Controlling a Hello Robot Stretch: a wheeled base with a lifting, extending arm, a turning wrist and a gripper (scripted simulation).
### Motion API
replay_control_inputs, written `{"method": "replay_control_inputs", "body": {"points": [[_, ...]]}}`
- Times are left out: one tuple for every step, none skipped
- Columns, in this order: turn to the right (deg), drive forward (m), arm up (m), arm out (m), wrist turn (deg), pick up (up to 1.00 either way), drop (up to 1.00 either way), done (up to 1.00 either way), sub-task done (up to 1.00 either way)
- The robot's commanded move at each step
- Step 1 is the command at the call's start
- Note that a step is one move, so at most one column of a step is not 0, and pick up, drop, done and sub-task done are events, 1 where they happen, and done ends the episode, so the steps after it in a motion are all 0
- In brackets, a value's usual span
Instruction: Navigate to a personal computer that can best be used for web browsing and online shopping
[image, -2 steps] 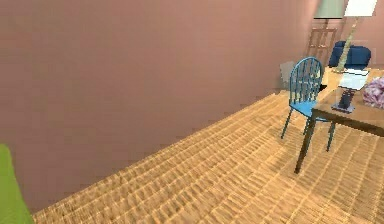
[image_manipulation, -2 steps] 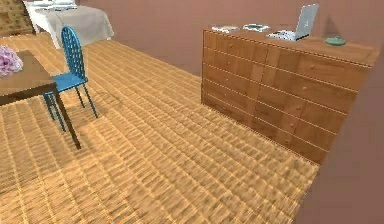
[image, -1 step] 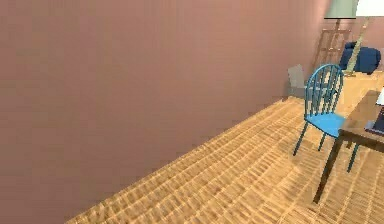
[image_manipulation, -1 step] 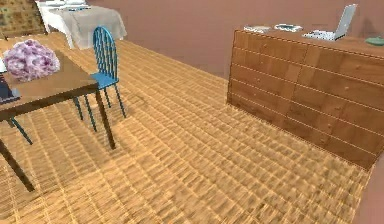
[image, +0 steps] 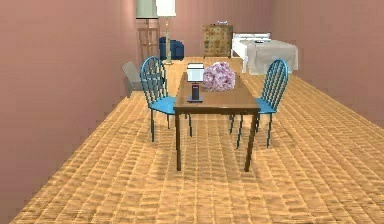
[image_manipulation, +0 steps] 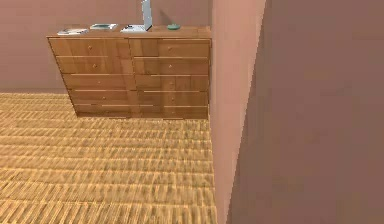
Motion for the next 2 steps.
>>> {"method": "replay_control_inputs", "body": {"points": [[9.0, 0.0, 0.0, 0.0, 0.0, 0.0, 0.0, 0.0, 0.0], [0.0, 0.05, 0.0, 0.0, 0.0, 0.0, 0.0, 0.0, 0.0]]}}
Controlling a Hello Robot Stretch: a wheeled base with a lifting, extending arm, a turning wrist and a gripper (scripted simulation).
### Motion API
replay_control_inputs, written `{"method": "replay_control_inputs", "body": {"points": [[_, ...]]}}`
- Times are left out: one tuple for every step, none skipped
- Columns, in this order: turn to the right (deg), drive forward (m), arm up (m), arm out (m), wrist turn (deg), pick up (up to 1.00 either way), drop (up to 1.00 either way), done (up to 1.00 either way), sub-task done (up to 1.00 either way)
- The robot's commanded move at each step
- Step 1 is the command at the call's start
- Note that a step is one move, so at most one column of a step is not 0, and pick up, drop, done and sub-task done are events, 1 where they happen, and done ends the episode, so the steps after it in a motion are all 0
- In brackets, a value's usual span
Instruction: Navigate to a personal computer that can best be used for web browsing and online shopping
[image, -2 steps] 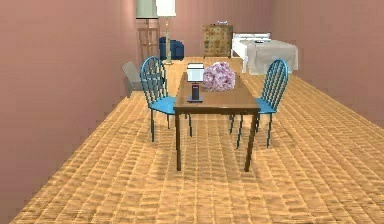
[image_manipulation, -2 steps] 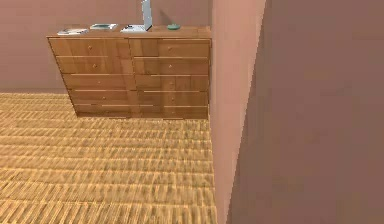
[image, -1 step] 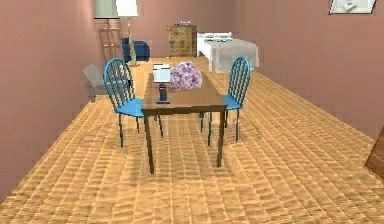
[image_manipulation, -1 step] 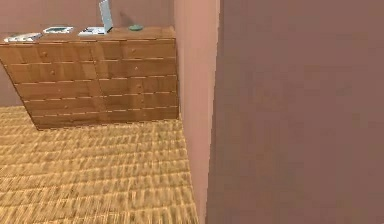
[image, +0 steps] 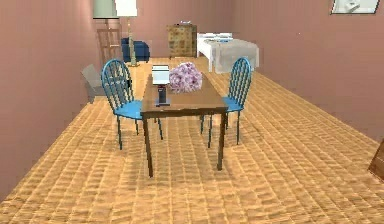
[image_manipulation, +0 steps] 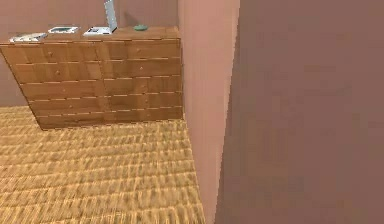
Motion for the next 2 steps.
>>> {"method": "replay_control_inputs", "body": {"points": [[36.0, 0.0, 0.0, 0.0, 0.0, 0.0, 0.0, 0.0, 0.0], [0.0, 0.45, 0.0, 0.0, 0.0, 0.0, 0.0, 0.0, 0.0]]}}
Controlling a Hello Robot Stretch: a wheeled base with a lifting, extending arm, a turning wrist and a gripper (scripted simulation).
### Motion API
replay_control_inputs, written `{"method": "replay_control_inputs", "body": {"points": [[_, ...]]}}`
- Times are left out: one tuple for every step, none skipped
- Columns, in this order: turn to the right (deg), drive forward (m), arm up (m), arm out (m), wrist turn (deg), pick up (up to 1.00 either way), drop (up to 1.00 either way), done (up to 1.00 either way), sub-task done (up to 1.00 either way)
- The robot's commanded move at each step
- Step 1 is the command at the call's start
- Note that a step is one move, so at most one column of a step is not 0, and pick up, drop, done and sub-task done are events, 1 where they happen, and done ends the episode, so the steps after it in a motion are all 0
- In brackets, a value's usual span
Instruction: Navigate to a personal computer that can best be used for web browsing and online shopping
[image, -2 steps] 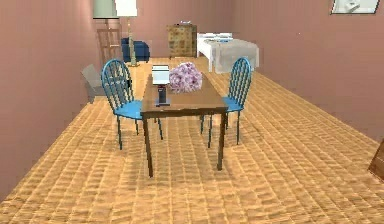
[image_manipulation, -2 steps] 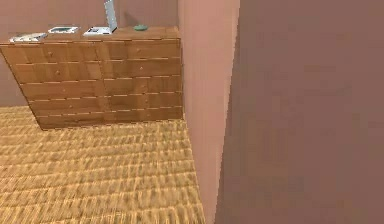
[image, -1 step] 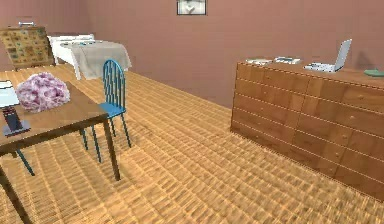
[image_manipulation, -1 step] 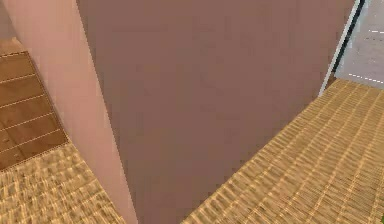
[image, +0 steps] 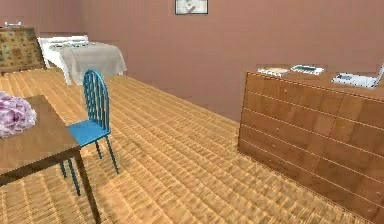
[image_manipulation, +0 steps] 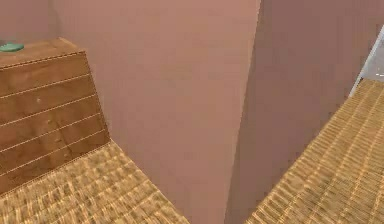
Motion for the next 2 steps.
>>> {"method": "replay_control_inputs", "body": {"points": [[45.0, 0.0, 0.0, 0.0, 0.0, 0.0, 0.0, 0.0, 0.0], [0.0, 1.0, 0.0, 0.0, 0.0, 0.0, 0.0, 0.0, 0.0]]}}
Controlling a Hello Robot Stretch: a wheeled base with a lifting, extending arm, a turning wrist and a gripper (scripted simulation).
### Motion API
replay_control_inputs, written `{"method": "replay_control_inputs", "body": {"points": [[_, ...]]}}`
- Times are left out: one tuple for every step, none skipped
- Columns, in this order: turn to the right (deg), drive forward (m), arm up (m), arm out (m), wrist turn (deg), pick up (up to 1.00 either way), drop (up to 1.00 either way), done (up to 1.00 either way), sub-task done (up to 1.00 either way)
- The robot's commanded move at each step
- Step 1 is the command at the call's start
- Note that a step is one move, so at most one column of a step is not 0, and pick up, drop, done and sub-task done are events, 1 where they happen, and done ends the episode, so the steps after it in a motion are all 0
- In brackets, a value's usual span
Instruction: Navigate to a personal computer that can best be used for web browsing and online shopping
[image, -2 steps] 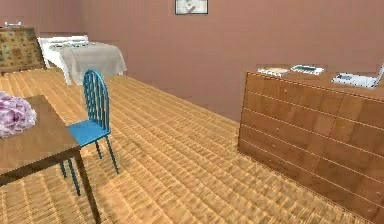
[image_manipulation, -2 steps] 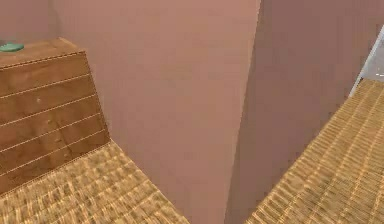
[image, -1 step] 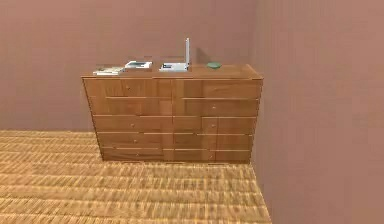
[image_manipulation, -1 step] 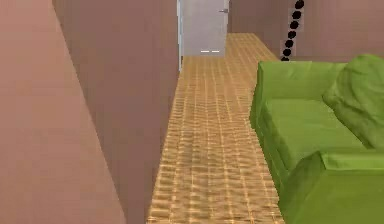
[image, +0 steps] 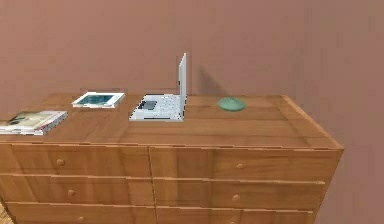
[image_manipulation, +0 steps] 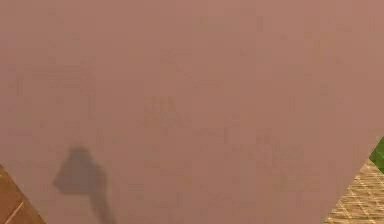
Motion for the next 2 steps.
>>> {"method": "replay_control_inputs", "body": {"points": [[12.0, 0.0, 0.0, 0.0, 0.0, 0.0, 0.0, 0.0, 0.0], [3.0, 0.0, 0.0, 0.0, 0.0, 0.0, 0.0, 0.0, 0.0]]}}
